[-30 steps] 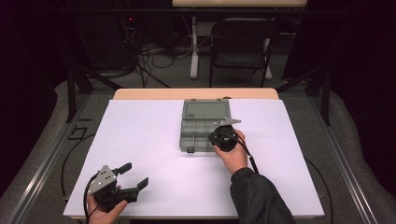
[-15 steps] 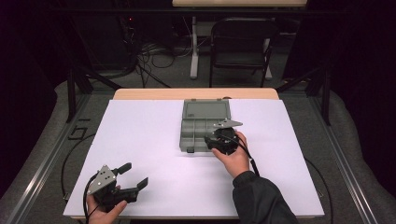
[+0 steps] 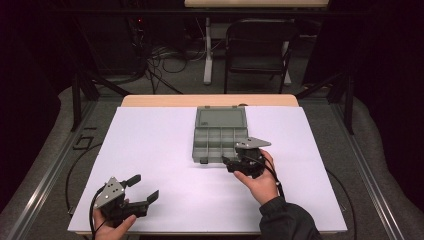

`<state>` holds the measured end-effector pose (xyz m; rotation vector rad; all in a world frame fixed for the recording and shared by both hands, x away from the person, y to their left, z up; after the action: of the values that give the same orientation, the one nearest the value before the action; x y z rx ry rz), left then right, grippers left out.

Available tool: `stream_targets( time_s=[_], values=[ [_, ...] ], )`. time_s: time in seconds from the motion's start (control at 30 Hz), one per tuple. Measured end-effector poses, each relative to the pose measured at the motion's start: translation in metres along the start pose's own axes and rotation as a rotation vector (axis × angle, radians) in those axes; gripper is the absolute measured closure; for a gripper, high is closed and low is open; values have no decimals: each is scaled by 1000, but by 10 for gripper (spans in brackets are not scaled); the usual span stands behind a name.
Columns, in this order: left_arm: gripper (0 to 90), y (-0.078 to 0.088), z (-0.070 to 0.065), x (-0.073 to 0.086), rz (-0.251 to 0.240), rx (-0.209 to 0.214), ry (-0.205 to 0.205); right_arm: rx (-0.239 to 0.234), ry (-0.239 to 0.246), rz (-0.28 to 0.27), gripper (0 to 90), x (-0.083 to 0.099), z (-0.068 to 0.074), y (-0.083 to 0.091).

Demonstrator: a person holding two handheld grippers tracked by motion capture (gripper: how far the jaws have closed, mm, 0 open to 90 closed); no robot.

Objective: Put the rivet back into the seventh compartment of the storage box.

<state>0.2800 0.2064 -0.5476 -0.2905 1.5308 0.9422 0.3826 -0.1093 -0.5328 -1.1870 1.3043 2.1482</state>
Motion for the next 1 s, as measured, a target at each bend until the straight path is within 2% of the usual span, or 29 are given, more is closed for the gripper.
stream_targets(
  time_s=[0.13, 0.43, 0.57, 0.7, 0.93, 1.0],
  values=[
    [149, 0, 0, 0, -4, -3, -2, -5, 23, -19, 389, 4, 1, 14],
    [149, 1, 0, -1, -4, -2, -1, -27, 29, -60, 373, 17, 7, 43],
    [149, 1, 0, -1, -3, -3, -2, -13, 44, -91, 372, 25, 7, 56],
    [149, 0, -1, -1, -2, 0, -3, -14, 39, -119, 360, 34, 6, 68],
    [149, 1, -1, -1, -4, -2, -2, 11, 37, -170, 349, 49, 0, 85],
    [149, 1, -1, -1, -6, -2, -2, 14, 23, -184, 349, 54, -3, 88]
  ],
)
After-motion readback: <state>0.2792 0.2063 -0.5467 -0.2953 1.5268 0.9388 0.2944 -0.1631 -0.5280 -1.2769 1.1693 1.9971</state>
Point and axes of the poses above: each handheld gripper's, and its own axes: y roughly backward along the jaws, x roughly out of its underside, z roughly to its left, the point moved 6 cm from there along -y, roughly forward along the jaws, and after that the axes turned 11 degrees about -y, right-handed, at the moved point
